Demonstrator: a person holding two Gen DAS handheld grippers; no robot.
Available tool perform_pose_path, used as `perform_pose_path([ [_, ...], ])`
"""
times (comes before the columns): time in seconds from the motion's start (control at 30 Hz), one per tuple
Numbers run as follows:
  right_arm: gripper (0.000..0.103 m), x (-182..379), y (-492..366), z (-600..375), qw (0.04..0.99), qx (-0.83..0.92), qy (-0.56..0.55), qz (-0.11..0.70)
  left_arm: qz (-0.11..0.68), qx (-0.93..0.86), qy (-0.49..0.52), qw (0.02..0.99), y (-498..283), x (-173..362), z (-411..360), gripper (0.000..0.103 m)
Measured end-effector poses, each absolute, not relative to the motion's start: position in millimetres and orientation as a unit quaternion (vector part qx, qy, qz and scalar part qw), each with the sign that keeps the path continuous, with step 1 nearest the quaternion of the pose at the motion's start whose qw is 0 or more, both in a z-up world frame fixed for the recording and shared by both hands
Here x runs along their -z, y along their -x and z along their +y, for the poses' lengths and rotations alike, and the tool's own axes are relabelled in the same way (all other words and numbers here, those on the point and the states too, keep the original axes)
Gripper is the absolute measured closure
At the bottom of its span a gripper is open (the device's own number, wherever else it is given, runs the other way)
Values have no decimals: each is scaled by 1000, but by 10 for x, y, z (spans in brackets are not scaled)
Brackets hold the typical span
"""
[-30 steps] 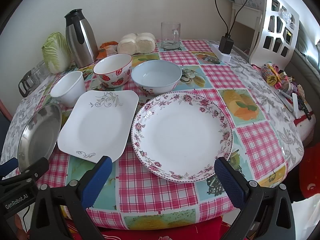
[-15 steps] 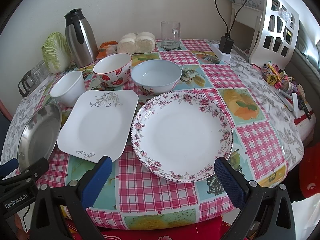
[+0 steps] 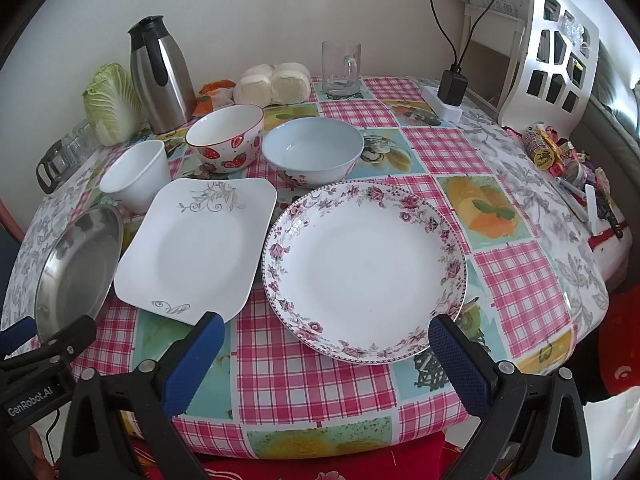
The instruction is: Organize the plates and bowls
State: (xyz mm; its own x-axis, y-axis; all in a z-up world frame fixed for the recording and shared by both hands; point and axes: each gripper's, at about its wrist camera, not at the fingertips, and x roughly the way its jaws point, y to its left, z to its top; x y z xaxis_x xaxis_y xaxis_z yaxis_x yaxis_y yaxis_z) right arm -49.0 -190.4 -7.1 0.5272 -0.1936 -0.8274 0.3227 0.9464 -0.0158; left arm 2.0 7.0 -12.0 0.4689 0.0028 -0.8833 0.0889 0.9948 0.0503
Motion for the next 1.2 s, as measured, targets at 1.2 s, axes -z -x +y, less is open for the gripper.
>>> perform_pose_path([
  [1.2,0,344,-433,-672,886,-66,-90,451,488,-158,217,831,-443,497,2060,0],
])
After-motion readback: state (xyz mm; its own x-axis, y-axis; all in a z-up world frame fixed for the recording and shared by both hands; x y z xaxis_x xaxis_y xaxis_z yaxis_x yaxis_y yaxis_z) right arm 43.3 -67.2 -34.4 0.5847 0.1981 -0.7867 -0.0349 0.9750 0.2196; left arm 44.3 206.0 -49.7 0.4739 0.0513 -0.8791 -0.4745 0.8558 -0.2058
